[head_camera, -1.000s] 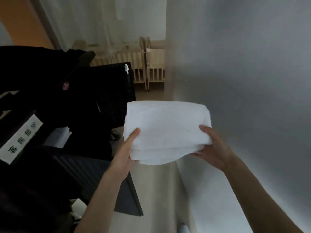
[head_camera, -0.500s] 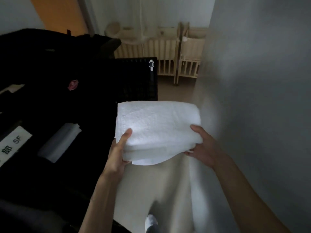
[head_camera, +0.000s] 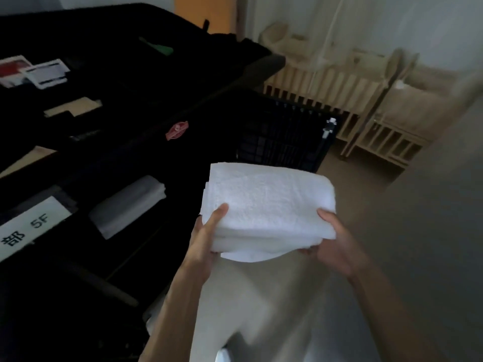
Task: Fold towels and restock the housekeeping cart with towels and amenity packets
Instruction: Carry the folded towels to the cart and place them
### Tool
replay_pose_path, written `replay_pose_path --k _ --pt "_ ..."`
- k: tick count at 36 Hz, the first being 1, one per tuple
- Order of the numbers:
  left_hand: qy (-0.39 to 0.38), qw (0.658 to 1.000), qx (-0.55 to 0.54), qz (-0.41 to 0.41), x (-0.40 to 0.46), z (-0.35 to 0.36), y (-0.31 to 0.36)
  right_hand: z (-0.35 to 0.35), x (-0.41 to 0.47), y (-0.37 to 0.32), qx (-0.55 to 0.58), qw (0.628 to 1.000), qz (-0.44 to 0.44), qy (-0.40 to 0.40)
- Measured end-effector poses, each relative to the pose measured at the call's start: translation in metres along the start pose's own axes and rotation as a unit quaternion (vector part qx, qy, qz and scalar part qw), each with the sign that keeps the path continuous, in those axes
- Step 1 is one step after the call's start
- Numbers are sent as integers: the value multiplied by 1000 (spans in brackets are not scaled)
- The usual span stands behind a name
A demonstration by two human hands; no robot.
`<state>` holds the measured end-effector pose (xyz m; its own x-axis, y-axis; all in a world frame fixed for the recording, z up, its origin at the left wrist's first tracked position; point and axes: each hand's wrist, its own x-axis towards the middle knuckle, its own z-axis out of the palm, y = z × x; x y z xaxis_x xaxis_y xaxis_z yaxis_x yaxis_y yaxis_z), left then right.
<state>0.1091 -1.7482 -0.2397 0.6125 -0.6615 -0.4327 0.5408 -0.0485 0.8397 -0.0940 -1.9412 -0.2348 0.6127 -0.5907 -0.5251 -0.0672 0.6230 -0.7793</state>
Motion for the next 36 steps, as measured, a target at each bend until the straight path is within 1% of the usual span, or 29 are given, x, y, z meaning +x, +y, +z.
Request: replay_pose_path --k 6,10,13,17,20,23,27,31,34,36 --pt "80 996 -26 -14 34 -28 8 35 76 -15 -91 992 41 -72" --pt "119 992 -34 -6 49 -45 8 59 123 -20 -126 984 80 -100" --pt "154 987 -56 7 60 -55 8 78 164 -22 -141 975 109 -136" --pt "225 970 -94 20 73 -62 3 108 214 -23 -177 956 134 -193" --pt "288 947 -139 9 78 -60 -3 129 241 -24 -196 937 173 -232" --pt "325 931 -166 21 83 -61 -7 144 265 -20 -186 921 218 -263" --pt "376 909 -181 13 89 -70 -21 158 285 -10 -204 899 261 -286" --pt "388 899 -200 22 99 -81 -43 165 298 5 -213 896 267 -282" --pt "363 909 -203 37 104 -93 -59 164 309 23 -214 900 255 -280" --pt "365 907 -203 49 107 -103 -69 166 315 36 -208 901 250 -289"
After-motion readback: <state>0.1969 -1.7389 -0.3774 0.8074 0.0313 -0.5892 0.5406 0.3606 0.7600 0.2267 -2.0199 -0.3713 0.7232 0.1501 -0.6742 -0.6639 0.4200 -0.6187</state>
